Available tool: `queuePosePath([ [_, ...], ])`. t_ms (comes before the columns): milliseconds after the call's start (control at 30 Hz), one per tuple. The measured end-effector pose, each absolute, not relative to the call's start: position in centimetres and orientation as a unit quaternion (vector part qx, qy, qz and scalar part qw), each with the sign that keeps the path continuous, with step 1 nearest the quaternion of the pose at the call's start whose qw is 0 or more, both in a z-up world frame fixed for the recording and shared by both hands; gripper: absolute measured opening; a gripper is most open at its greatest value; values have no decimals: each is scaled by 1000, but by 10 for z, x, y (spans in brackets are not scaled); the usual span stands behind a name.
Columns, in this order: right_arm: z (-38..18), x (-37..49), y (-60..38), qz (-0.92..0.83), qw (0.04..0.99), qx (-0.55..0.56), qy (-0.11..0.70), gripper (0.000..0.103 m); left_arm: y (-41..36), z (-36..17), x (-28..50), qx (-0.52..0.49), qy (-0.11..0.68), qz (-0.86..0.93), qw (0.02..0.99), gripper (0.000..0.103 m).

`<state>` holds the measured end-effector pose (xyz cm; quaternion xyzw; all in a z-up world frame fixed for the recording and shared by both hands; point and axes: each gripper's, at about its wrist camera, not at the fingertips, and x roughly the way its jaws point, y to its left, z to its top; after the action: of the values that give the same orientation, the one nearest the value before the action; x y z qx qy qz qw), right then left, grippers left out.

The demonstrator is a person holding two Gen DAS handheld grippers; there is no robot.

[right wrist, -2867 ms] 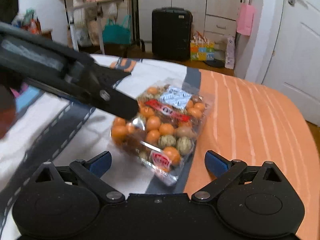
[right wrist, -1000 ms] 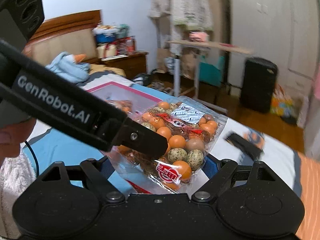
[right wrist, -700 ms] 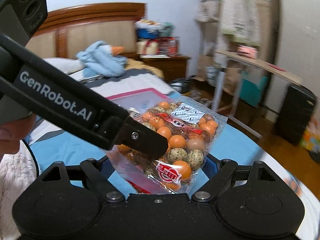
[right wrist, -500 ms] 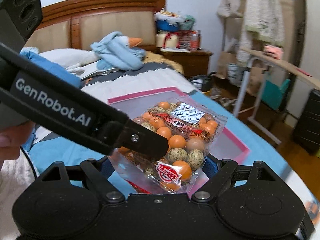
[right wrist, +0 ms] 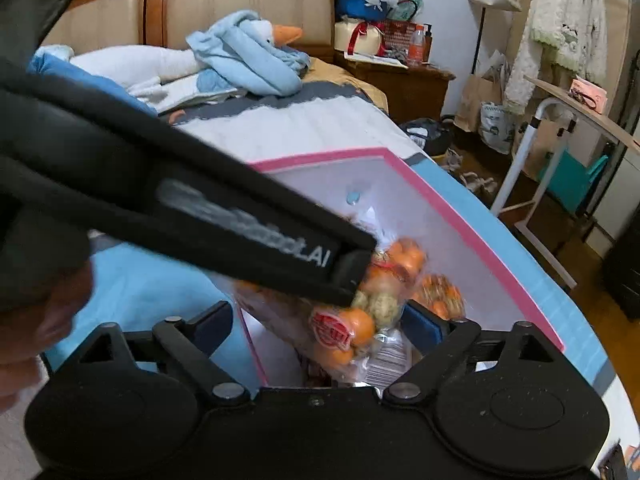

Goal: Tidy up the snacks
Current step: 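Open the left gripper to drop the quail-egg bag into the box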

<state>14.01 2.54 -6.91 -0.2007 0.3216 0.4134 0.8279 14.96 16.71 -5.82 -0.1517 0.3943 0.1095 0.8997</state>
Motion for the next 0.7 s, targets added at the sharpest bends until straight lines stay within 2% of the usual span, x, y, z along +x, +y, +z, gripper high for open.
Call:
queuePosePath([
  [133,-56,118,2,398,846,-210,286,98,156,-46,142,-141,385,88,908,80],
  [367,-27,84,-87,385,879,-136,246,98,123,0,110,-98,337,31,936,84],
  [567,-17,76,-182,337,910,-46,239,102,84,14,98,-91,354,-54,929,85],
  [700,-23,80,-228,282,930,-46,231,102,56,11,97,-82,352,-67,930,85],
])
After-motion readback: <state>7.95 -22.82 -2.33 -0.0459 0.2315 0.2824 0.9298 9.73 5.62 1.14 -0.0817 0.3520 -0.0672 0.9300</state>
